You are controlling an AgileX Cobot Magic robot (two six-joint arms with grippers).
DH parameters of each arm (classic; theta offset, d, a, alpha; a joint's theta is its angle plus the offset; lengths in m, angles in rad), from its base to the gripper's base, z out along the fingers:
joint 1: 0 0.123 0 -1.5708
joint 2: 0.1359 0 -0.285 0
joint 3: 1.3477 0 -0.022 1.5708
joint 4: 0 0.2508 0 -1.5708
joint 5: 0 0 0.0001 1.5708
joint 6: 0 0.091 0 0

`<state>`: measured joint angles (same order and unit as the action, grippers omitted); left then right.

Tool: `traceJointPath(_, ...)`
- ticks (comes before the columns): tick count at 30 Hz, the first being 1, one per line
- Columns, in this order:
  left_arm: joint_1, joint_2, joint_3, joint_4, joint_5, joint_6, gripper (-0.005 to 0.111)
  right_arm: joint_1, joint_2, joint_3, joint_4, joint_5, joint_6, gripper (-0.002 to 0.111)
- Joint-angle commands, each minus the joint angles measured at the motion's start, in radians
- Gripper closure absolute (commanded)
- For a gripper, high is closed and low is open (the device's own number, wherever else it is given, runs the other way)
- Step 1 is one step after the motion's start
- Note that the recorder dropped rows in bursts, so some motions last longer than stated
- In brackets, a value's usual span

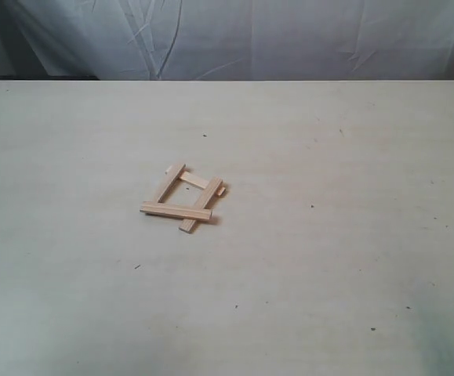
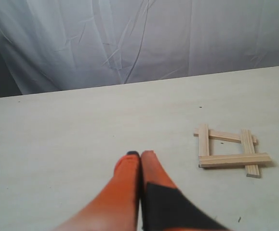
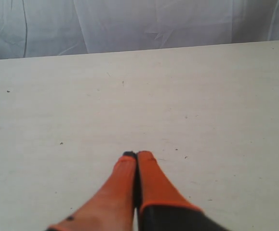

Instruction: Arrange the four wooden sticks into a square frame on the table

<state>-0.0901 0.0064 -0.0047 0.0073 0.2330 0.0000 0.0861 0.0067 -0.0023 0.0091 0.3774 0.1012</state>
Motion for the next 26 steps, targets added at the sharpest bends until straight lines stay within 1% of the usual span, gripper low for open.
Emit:
traceJointPath(1,-0.001,-0.006,0.005,0.009,-0.002,0.006,0.107,-0.005,-0.007,0.002,0.0,-0.014,-0.004,0.108)
traceJointPath(5,0.002,-0.006,0.005,0.009,-0.002,0.006,0.107,-0.005,-0.007,0.002,0.0,-0.014,-0.002,0.108)
traceJointPath(11,0.033,-0.006,0.005,0.009,-0.002,0.006,0.107,-0.005,-0.007,0.002,0.0,-0.014,-0.002,0.108)
traceJointPath(26,0.033,-0.006,0.005,0.012,-0.002,0.008,0.107,-0.005,-0.007,0.002,0.0,-0.011,0.0,0.108)
